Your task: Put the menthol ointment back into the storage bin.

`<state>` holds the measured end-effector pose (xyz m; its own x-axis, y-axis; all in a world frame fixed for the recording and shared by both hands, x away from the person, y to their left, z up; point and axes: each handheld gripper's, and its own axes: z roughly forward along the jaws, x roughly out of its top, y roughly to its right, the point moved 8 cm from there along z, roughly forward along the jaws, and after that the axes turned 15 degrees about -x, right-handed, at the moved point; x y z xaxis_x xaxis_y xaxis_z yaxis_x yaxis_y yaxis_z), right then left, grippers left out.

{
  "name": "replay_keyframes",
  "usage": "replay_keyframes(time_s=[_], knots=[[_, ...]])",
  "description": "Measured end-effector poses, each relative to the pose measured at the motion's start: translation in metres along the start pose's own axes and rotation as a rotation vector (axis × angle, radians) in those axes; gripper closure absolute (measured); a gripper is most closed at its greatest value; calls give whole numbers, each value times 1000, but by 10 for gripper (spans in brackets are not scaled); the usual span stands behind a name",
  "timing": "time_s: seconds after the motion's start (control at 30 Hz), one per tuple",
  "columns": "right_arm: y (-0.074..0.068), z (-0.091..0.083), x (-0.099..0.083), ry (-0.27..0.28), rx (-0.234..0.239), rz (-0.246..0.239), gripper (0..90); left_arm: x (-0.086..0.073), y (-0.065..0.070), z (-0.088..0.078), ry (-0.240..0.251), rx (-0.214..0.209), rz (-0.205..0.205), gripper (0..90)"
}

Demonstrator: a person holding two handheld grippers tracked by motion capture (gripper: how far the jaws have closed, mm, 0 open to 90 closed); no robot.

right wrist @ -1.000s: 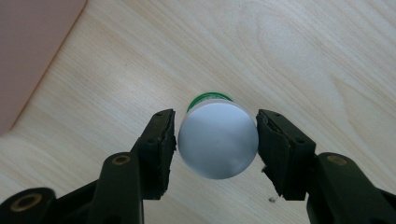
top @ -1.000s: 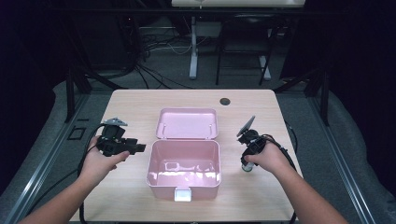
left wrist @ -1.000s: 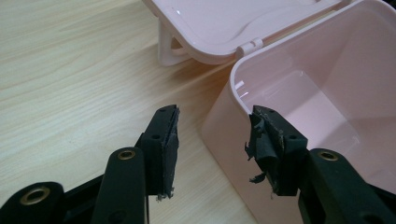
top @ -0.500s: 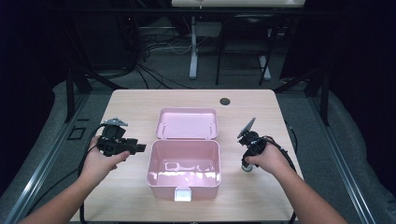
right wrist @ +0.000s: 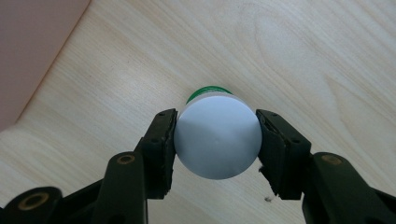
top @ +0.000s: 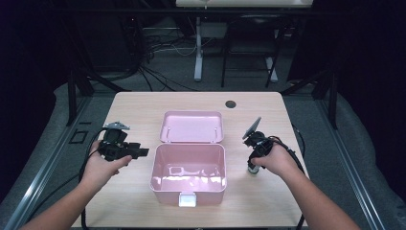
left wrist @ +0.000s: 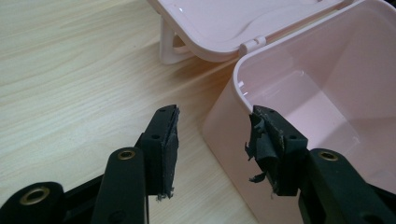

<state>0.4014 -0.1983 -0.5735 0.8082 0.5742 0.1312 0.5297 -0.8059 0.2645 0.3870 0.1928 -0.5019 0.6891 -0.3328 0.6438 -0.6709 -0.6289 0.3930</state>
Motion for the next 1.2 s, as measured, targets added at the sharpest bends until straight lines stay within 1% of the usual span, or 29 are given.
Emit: replay_keyframes(time_s=[0.03, 0.07, 0.17, 0.2, 0.27, 0.3, 0.37, 0.4, 0.47, 0.5, 0.57, 0.6, 0.67, 0.7, 0.73, 0.8, 0.93, 1.07, 1.2], knots=[[1, -2, 0, -7, -5, -3, 500, 0, 0, 0, 0, -2, 0, 518], [1, -3, 1, 2, -7, -4, 501, -1, 0, 0, 1, -5, -2, 519], [1, -10, 2, -10, -13, -16, 501, -1, 0, 1, -2, -5, -3, 519], [1, -12, 4, 2, -11, -15, 501, -1, 0, 1, -5, -6, -2, 519], [0, -17, 4, -4, -12, -25, 501, 0, 0, 0, -2, -5, -1, 519], [-2, -19, 6, 11, -9, -25, 501, 0, 1, 0, 0, -5, -2, 519], [-3, -25, 6, 3, -11, -44, 501, 1, 1, 0, 0, -2, 1, 521], [-4, -28, 7, 9, -11, -43, 501, 1, 2, 0, 0, -1, 0, 522], [-6, -34, 8, 10, -8, -57, 501, 1, 2, 0, -2, -1, 4, 522], [-6, -37, 9, 14, -16, -62, 501, 2, 3, 0, -1, -1, 2, 522], [-10, -42, 10, 30, -9, -66, 501, 2, 4, -1, -3, -1, 6, 522], [-11, -44, 11, 38, -10, -73, 501, 2, 5, -1, -2, -2, 3, 522], [-14, -51, 10, 26, -21, -96, 501, 2, 6, -2, -8, -6, 13, 522], [-16, -53, 10, 38, -17, -96, 501, 2, 7, -2, -10, -8, 14, 522], [-18, -57, 10, 43, -17, -107, 501, 3, 8, -2, -4, -6, 13, 522], [-20, -63, 10, 42, -21, -127, 501, 3, 9, -3, -7, -13, 14, 522], [-23, -72, 11, 58, -12, -131, 501, 5, 11, -3, -8, -15, 18, 522], [-25, -78, 10, 47, -13, -141, 501, 5, 14, -3, -12, -18, 22, 521], [-27, -85, 11, 58, 3, -144, 501, 6, 15, -3, -20, -21, 25, 521]])
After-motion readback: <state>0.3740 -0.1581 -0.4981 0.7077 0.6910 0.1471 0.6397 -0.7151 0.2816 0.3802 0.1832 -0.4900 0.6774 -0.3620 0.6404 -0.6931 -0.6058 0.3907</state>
